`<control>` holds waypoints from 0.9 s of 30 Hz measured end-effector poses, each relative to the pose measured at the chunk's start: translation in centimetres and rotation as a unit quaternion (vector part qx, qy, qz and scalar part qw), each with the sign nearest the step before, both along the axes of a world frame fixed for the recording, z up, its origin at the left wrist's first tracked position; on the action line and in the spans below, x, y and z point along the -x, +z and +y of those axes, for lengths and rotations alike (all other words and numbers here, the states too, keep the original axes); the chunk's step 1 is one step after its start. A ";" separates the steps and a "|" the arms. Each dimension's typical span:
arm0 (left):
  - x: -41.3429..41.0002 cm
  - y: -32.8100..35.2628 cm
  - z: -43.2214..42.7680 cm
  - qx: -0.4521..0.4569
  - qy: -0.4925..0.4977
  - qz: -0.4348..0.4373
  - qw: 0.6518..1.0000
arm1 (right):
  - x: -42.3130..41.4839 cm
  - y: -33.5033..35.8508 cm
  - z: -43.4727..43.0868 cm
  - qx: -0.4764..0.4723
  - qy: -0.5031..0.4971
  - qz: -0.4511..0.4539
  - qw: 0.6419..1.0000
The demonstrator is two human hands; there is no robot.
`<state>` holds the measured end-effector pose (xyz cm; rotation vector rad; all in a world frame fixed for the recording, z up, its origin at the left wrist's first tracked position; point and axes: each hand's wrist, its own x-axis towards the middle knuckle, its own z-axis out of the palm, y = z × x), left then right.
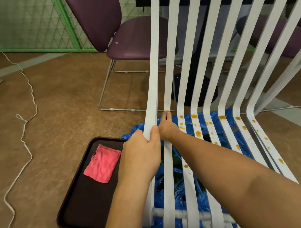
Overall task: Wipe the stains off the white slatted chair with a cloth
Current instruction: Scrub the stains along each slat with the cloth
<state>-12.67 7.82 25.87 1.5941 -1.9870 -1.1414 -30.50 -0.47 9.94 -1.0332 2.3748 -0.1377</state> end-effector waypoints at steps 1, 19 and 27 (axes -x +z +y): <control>0.0 0.0 0.0 0.000 -0.001 0.001 1.000 | -0.3 0.0 0.2 0.003 0.002 0.006 1.000; -0.1 0.1 0.0 -0.012 -0.008 -0.007 1.000 | -0.3 -0.5 -0.2 0.036 0.007 0.022 0.999; -0.1 0.1 -0.1 -0.013 -0.012 -0.005 1.000 | -1.3 -1.1 1.0 0.078 -0.006 0.027 0.997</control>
